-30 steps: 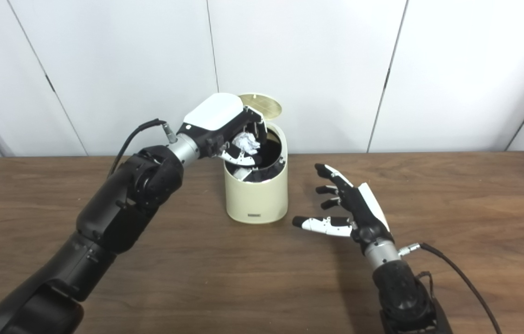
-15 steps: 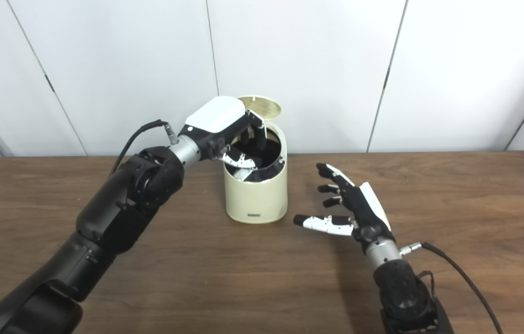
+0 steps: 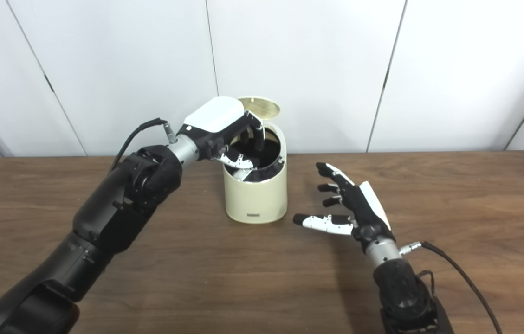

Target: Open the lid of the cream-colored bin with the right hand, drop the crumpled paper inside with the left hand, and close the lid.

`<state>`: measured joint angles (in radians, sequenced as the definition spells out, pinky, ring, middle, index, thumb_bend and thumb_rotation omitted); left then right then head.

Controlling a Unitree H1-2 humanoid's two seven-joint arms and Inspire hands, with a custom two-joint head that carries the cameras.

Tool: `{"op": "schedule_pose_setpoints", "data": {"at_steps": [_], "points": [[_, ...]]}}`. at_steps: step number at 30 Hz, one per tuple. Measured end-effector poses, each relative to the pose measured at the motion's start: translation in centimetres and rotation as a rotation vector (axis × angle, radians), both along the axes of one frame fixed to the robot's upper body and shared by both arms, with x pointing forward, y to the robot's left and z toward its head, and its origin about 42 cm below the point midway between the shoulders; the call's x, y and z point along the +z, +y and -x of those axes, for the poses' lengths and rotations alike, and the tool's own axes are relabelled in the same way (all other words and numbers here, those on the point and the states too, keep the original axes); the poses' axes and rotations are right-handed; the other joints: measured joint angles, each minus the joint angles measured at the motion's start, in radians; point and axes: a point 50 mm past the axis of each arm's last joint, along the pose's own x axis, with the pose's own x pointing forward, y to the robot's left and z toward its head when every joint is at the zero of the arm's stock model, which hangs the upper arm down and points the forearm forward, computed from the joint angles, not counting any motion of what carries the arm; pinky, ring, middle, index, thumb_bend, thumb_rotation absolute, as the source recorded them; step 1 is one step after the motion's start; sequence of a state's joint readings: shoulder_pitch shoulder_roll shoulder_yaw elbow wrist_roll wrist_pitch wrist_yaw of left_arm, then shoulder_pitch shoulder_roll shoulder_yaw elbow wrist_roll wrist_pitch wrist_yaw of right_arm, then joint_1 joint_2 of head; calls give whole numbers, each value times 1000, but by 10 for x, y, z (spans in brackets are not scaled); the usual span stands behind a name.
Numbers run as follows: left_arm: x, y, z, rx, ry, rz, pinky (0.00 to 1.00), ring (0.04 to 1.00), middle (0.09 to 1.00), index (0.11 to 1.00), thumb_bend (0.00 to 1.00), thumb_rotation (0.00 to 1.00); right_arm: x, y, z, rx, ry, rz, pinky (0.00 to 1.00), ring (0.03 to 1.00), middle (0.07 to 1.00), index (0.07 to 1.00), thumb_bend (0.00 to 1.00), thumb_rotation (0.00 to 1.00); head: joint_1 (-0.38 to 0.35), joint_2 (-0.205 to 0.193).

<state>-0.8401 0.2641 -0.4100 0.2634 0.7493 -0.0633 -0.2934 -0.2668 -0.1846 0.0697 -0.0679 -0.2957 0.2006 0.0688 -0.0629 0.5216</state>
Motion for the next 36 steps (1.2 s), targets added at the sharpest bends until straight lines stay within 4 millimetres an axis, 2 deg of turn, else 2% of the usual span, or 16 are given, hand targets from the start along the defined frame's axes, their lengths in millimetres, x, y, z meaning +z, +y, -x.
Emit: {"op": "schedule_pose_setpoints", "data": {"at_steps": [3,7,12,14,17,19,23,27,28,29,30,32,33,34,36], "points": [[1,10,7,6,0,42,328,391,475,555,496,2,0,2,0,1,0,-6,644,796,891,882,666,281,-2,-2],[-3,33,23,52,21,154,300,381,462,554,493,0,0,0,0,-5,0,-9,644,798,885,882,667,270,-2,-8],[-21,69,49,145,56,323,295,382,467,558,491,0,1,-1,1,-22,-6,-26,622,785,888,880,650,256,-3,-12],[-34,85,59,185,69,394,310,390,471,557,491,0,1,-3,1,-26,-8,-27,626,786,888,882,651,274,3,-11],[-59,107,76,256,74,501,326,398,482,553,492,0,2,-4,0,-33,-13,-30,636,782,881,875,637,246,2,-14],[-78,116,88,321,87,601,323,397,487,550,492,0,3,-6,0,-39,-15,-33,636,783,881,877,628,253,2,-14],[-111,120,109,426,136,838,347,405,496,544,493,0,5,-6,-2,-36,-21,-35,628,781,877,875,632,258,8,-18],[-139,124,122,541,250,1133,416,428,520,516,494,0,10,-7,-5,-35,-35,-41,630,774,872,871,655,286,9,-28],[-146,124,124,558,283,1192,438,500,514,501,503,0,11,-7,-6,-35,-38,-43,636,774,872,871,663,299,9,-31],[-154,123,126,571,316,1232,465,550,591,499,500,31,12,-8,-7,-34,-39,-45,646,777,874,871,671,307,8,-37],[-162,123,128,580,345,1247,486,588,643,498,499,50,12,-9,-8,-33,-39,-48,651,778,875,873,675,318,6,-41],[-178,124,131,604,399,1261,492,597,661,498,498,58,14,-11,-10,-28,-48,-46,642,772,876,875,678,338,5,-49],[-180,124,132,595,396,1274,486,595,666,498,497,60,15,-12,-10,-24,-57,-42,630,769,875,877,673,361,5,-49],[-180,124,132,591,397,1273,483,592,666,498,498,61,16,-13,-11,-21,-66,-36,619,769,876,876,668,362,-6,-82],[-181,125,131,584,394,1261,482,591,667,498,499,62,18,-13,-14,-15,-77,-29,612,772,878,873,653,354,-9,-94]]}}
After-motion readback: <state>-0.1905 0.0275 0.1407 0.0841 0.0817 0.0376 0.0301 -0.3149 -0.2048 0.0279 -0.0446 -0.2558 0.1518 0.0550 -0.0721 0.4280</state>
